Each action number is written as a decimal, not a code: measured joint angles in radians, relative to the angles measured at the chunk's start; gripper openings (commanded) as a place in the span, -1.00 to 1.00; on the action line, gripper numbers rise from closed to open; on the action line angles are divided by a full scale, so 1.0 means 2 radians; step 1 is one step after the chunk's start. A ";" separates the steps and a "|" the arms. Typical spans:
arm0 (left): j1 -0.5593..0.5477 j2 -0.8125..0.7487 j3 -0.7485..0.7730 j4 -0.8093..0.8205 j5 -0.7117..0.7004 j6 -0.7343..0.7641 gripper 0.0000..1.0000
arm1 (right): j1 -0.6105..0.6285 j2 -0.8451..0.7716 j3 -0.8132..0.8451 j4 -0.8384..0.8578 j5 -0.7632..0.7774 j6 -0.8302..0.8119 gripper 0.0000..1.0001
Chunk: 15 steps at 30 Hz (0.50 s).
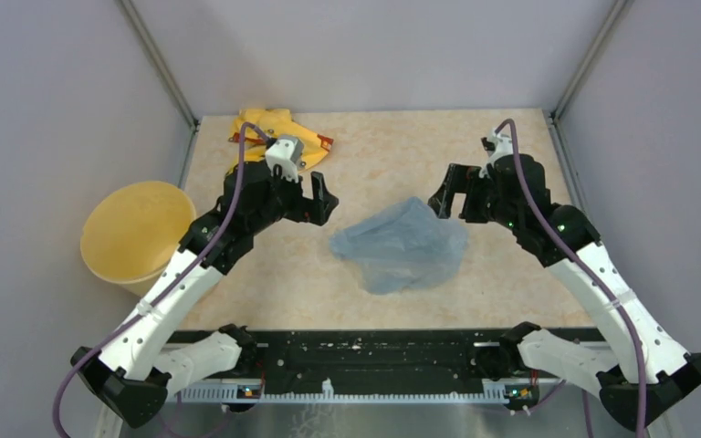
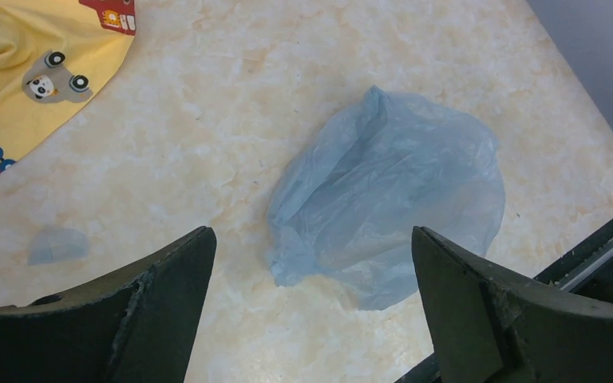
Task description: Put the trash bags into the trash bin
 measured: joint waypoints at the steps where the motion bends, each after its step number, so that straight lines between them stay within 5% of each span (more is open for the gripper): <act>1: 0.000 0.001 0.000 -0.002 -0.002 0.000 0.97 | 0.000 0.000 -0.009 0.000 0.002 0.000 0.97; 15: 0.000 -0.004 -0.054 0.001 0.000 -0.025 0.97 | 0.060 0.031 -0.043 0.008 0.030 -0.011 0.95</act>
